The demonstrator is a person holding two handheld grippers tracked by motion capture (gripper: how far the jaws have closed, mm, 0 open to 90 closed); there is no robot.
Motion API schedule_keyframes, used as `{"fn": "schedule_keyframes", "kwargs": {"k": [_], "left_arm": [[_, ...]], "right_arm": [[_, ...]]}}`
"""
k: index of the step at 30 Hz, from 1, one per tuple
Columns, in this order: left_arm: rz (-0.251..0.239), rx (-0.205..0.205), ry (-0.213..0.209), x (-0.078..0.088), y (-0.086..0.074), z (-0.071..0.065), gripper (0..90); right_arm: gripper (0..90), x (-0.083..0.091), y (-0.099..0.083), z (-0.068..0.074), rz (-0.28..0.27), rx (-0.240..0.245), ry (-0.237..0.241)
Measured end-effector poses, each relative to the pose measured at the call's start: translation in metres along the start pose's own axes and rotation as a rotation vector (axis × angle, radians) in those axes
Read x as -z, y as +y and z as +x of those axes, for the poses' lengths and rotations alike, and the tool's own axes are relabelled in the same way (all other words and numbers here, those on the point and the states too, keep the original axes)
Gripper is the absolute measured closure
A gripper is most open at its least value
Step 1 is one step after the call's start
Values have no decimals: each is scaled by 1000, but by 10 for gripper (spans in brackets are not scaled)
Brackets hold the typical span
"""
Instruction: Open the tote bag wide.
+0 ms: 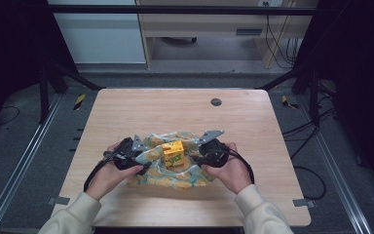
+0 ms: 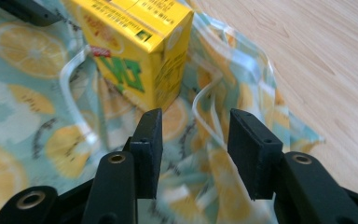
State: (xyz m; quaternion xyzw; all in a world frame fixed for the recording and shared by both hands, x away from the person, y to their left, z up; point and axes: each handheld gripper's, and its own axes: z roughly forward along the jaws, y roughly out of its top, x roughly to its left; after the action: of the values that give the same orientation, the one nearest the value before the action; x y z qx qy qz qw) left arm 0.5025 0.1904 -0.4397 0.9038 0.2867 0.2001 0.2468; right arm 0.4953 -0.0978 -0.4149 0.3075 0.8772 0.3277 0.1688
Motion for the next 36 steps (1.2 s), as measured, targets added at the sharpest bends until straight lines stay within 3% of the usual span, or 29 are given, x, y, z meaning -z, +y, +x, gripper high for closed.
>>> {"fn": "schedule_keyframes", "kwargs": {"k": [6, 10, 16, 18, 19, 20, 21, 22, 24, 28, 36], "left_arm": [[11, -13, -3, -4, 2, 2, 239], [24, -21, -9, -6, 1, 3, 331], [24, -27, -9, -7, 1, 3, 474], [22, -33, -13, -7, 2, 3, 541], [20, -36, -11, -6, 2, 3, 614], [13, -40, -8, -5, 2, 4, 614], [-2, -42, -8, -2, 2, 4, 688], [-2, -42, -8, -2, 2, 4, 723], [-20, -43, -5, 2, 2, 5, 755], [-67, -26, 9, 11, 4, 10, 830], [-147, -11, 56, 30, 12, 16, 861]], "right_arm": [[543, -22, 2, -10, 46, 41, 19], [518, -30, -1, -15, 67, 69, 15], [528, -37, -6, -21, 100, 65, 15], [585, -40, -6, -21, 123, 73, 16], [689, -42, -7, -19, 156, 85, 10], [689, -42, -7, -19, 156, 85, 10], [772, -43, -8, -19, 174, 92, 5], [772, -43, -8, -19, 174, 92, 5], [857, -42, -8, -19, 183, 84, 2], [900, -37, -7, -20, 173, 74, -3], [900, -13, 5, -24, 56, 49, -47]]}}
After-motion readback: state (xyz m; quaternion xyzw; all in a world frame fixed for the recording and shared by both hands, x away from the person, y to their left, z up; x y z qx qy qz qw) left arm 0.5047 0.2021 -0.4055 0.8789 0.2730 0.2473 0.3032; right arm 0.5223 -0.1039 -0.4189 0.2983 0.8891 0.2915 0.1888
